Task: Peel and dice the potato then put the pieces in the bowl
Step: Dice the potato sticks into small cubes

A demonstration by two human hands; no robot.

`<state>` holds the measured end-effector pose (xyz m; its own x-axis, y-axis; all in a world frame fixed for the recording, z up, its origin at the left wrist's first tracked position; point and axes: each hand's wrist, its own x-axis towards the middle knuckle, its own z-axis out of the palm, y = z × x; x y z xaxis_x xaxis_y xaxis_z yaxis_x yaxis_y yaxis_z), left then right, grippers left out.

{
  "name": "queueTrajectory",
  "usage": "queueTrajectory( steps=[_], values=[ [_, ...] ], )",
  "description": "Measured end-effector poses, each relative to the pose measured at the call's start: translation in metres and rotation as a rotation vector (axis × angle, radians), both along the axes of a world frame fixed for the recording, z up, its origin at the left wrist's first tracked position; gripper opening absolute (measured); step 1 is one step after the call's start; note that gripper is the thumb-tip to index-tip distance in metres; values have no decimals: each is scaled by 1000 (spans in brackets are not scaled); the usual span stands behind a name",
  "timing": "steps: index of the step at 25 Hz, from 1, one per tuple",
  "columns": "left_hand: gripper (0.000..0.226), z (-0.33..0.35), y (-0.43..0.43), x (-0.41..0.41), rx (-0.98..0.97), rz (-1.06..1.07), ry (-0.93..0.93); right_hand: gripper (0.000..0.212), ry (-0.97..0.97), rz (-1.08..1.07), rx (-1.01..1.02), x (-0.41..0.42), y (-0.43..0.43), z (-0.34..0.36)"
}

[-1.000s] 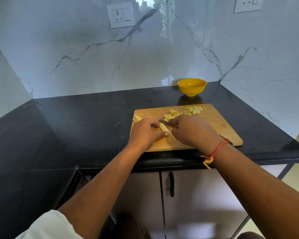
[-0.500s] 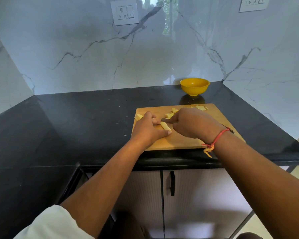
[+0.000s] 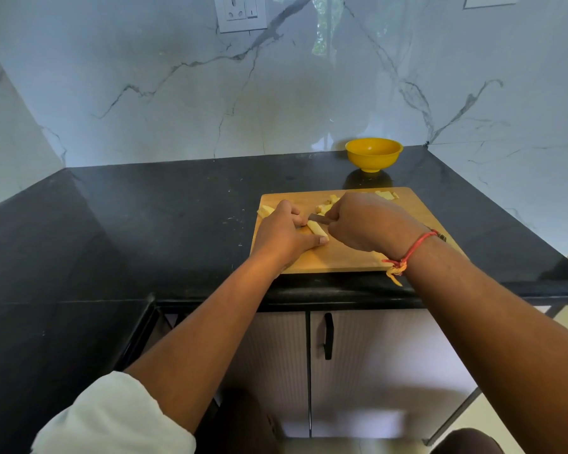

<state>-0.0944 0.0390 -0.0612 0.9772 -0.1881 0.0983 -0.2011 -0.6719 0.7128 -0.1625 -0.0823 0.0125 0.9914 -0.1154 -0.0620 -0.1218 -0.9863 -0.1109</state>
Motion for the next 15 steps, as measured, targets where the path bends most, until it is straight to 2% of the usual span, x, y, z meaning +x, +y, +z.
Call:
queueTrajectory(
  steps=[10,15],
  values=[
    [57,-1,-2,4,38,-16,-16,43,88,-6,-72,-12,9,7],
    [59,0,-3,5,38,-12,-16,37,70,-76,-14,-21,3,4]
  ],
)
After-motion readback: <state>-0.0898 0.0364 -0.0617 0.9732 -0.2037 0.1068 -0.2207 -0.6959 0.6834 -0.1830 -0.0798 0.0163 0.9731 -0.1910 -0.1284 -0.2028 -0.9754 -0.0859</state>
